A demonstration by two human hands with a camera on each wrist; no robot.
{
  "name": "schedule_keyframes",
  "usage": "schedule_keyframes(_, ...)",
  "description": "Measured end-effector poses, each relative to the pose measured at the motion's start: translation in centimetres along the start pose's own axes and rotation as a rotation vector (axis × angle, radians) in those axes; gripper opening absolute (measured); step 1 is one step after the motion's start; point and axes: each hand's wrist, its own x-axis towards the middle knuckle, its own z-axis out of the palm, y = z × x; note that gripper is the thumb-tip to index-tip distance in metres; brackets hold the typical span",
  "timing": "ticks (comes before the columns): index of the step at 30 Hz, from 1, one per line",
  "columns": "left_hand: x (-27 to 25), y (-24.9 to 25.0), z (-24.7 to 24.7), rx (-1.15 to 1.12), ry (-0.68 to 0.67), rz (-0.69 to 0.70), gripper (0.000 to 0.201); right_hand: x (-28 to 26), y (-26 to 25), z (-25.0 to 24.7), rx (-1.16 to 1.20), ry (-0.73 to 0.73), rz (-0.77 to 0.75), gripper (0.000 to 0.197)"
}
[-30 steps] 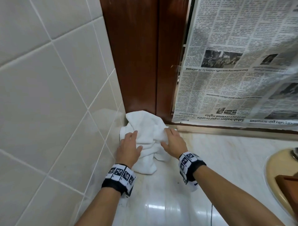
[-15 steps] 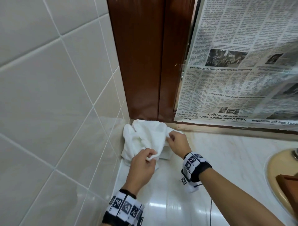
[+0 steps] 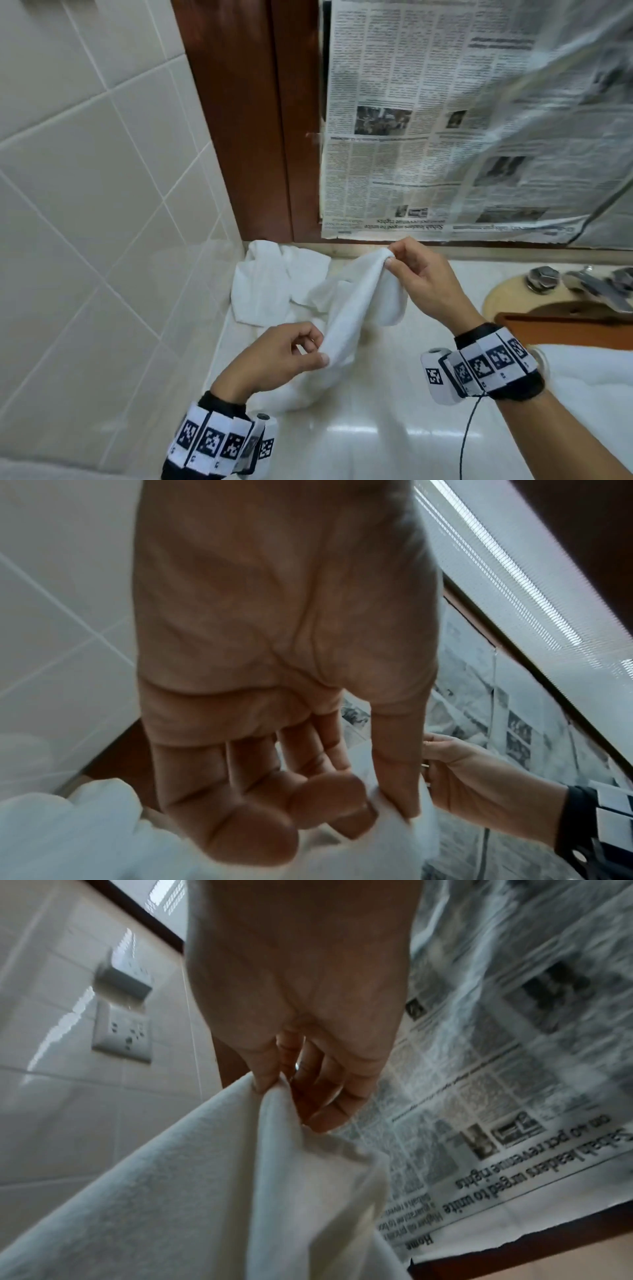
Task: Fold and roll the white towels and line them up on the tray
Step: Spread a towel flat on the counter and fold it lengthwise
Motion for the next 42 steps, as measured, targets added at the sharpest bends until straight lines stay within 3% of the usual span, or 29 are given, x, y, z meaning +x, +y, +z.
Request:
schedule_keyframes(7, -1.9, -0.9, 12.2, -0.015, -0.279, -0.145, 0.015, -12.9, 4.4, -3.7, -0.044, -0.107, 0.193, 0.003)
schedule_keyframes(9, -1.6, -2.2, 14.7, 0.083, -0.215, -0.175, 0.011, -16.3, 6.6, -3.3, -0.107, -0.179, 0.267, 0.01)
schedule_keyframes(13, -0.2, -3.3, 17.9, 0.173, 0.073, -0.146, 0.014, -20.6, 10.0, -2.9, -0.197, -0.384, 0.372, 0.023)
schedule_keyframes(15, 1.1, -3.6, 19.1, 0.192, 0.188, -0.117, 0.025, -21.2, 11.2, -3.2, -0.204, -0.304, 0.389, 0.023)
schedule_keyframes(18, 3.5, -3.8, 20.3, 0.263, 0.229, -0.103, 0.039, -20.6, 13.7, -3.6, -0.289, -0.103, 0.518, 0.041)
schedule_keyframes(21, 5.5, -4.2, 21.1, 0.265, 0.185, -0.166, 0.049, -19.4, 15.5, -3.1, -0.295, -0.163, 0.707, 0.055)
schedule_keyframes(26, 5.2, -5.4, 22.2, 0.278, 0.114, -0.272, 0.051, -19.2, 15.6, -0.5, -0.123, -0.246, 0.724, 0.02)
schedule_keyframes(29, 3.2, -6.0, 22.0, 0.281, -0.05, -0.342, 0.046, -19.9, 14.8, -0.1, 0.177, -0.218, 0.759, 0.027)
schedule_keyframes(32, 2.0, -6.0, 21.1, 0.161, 0.012, -0.401, 0.03, -20.7, 13.9, -0.1, 0.394, -0.217, 0.811, 0.043)
schedule_keyframes(35, 3.3, -5.1, 20.3, 0.193, 0.198, -0.29, 0.046, -21.6, 13.1, 0.2, 0.382, -0.235, 0.797, 0.04)
schedule_keyframes(37, 4.8, -4.5, 20.2, 0.147, 0.23, -0.224, 0.062, -21.9, 12.3, 0.3, 0.358, -0.234, 0.772, 0.034)
schedule_keyframes(40, 6.5, -4.2, 20.2, 0.093, 0.111, -0.241, 0.073, -22.4, 11.3, 0.3, 0.301, -0.255, 0.74, 0.03)
schedule_keyframes(42, 6.5, -4.5, 21.0, 0.198, 0.01, -0.241, 0.073, -22.7, 10.6, 0.1, 0.24, -0.261, 0.739, 0.025)
